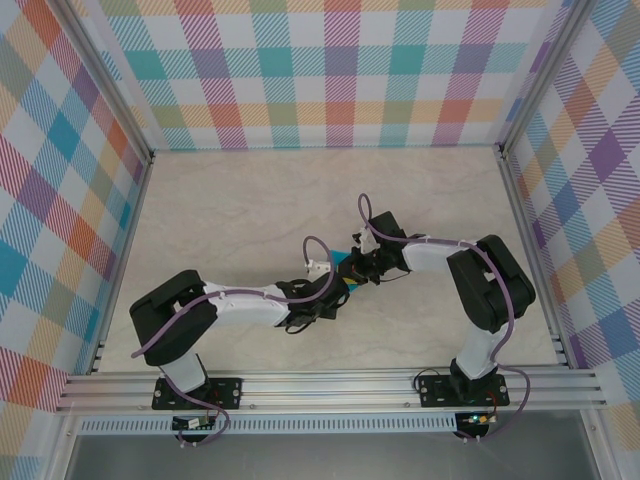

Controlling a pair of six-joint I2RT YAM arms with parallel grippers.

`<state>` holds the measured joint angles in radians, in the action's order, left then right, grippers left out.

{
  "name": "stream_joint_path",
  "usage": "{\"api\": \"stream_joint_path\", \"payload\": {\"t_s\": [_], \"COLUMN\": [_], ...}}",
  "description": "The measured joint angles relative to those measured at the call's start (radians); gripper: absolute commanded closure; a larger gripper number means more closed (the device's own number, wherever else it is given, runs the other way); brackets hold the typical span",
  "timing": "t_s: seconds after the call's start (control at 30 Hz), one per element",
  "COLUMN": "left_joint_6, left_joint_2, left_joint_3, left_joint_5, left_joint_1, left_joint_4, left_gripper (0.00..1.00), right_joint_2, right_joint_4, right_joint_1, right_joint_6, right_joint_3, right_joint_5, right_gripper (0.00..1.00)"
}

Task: Fold a paper plane with a square sheet of paper (pick it up from the middle)
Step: Fourth fold the wing at the center of the table.

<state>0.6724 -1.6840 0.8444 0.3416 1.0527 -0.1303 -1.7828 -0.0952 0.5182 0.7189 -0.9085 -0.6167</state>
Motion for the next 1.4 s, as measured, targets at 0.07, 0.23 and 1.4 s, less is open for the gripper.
{"api": "stream_joint_path", "payload": {"t_s": [0.07, 0.23, 1.4], "left_joint_6": [0.0, 0.0, 0.016], "left_joint_2": [-0.009, -0.03, 0.051], "left_joint_3": [0.009, 0.031, -0.166], "left_joint_5": [0.005, 0.019, -0.186], "left_joint_1": [0.005, 0.008, -0.081], "left_joint_4": [-0.003, -0.007, 0.282], "left_gripper": [0.65, 0.71, 0.96], "right_joint_2": [0.0, 0.007, 0.087], "right_joint_4": [0.0, -0.003, -0.029], "right_joint_1": [0.0, 0.0, -0.018], "right_joint_6": [0.0, 0.0, -0.001], "right_joint_3": [0.0, 0.0, 0.051], "right_joint_5": [0.0, 0.0, 0.031], "right_gripper": [0.91, 0.91, 0.89]}}
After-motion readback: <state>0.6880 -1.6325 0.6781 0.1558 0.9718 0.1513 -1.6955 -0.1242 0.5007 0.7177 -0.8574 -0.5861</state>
